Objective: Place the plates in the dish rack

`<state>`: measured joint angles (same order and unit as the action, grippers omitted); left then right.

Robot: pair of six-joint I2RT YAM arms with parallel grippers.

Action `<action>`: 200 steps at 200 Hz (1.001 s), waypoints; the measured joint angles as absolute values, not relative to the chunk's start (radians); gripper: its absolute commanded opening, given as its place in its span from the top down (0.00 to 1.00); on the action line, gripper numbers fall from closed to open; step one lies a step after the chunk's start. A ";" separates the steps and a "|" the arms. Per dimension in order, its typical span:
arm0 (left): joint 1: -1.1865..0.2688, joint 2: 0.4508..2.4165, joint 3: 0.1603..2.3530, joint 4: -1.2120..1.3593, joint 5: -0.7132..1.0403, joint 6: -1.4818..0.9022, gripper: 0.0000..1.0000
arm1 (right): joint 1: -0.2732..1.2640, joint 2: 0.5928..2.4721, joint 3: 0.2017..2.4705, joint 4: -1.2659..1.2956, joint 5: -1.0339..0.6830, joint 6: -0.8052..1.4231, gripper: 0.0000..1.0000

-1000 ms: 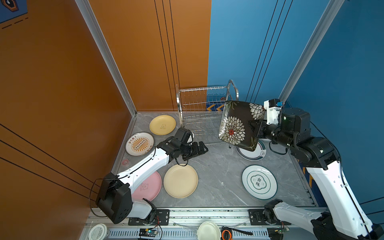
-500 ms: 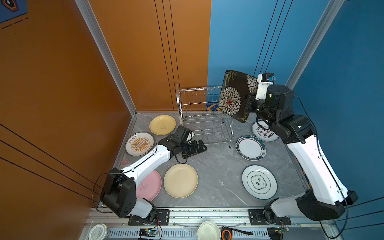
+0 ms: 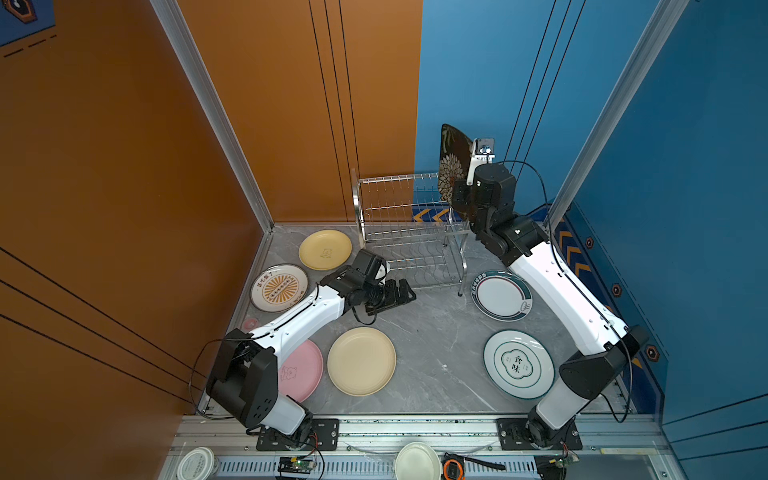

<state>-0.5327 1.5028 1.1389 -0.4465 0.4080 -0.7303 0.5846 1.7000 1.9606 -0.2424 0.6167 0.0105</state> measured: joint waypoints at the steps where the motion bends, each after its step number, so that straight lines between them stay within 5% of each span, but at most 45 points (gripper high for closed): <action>1: -0.532 1.503 1.139 -0.447 0.409 -0.730 0.02 | 0.585 1.702 1.961 -0.237 0.620 0.007 1.00; 200: -0.509 1.520 1.140 -0.483 0.476 -0.691 0.02 | 0.568 1.867 1.983 -0.081 0.745 -0.044 1.00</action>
<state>-0.5087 1.5200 1.1404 -0.4831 0.4763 -0.6914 0.5682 1.8671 1.9831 -0.0814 0.7448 -0.0444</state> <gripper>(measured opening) 0.982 0.145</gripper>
